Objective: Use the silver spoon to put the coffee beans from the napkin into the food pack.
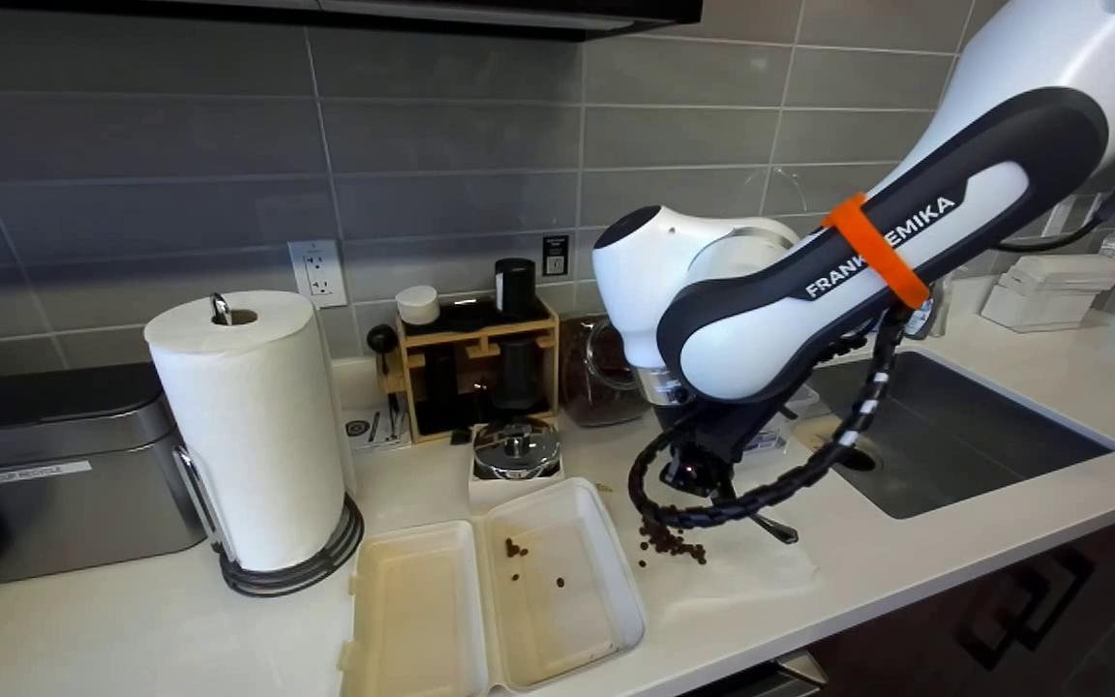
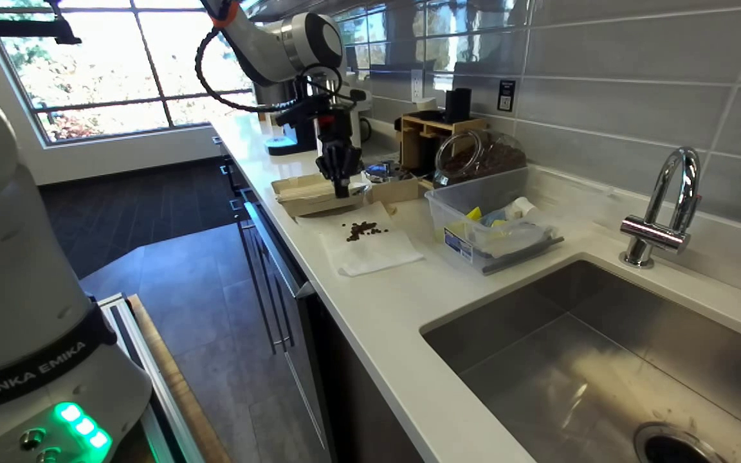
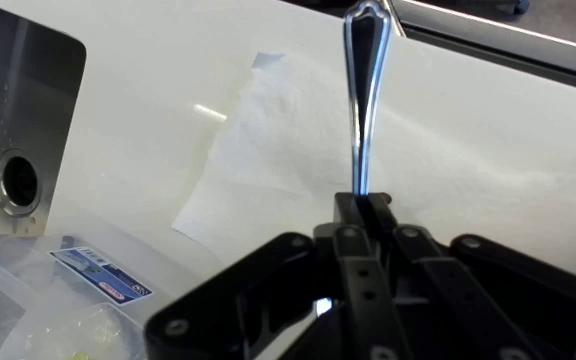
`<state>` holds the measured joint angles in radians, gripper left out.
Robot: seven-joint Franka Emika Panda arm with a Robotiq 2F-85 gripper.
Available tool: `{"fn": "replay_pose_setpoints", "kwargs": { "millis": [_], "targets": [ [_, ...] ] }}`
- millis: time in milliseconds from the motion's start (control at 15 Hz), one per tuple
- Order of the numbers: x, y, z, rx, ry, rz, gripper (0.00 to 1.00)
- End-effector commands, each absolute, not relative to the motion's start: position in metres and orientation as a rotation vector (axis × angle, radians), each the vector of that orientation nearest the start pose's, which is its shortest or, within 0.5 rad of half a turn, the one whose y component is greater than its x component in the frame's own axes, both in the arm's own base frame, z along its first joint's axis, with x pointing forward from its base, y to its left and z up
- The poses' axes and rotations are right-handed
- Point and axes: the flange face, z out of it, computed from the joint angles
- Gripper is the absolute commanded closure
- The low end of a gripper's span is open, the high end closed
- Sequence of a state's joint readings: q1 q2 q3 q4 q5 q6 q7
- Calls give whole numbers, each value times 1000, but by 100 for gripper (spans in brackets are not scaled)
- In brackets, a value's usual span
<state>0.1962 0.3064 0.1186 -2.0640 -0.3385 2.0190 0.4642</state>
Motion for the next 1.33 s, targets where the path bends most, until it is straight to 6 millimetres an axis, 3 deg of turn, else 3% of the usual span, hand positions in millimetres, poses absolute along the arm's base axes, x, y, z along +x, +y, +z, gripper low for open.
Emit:
{"fn": "replay_pose_setpoints", "kwargs": {
  "millis": [0, 533, 1267],
  "targets": [
    [536, 119, 259, -3366, -113, 448, 98],
    [539, 74, 231, -3233, -261, 386, 98],
    [549, 48, 187, -3186, -108, 278, 98]
  ]
}}
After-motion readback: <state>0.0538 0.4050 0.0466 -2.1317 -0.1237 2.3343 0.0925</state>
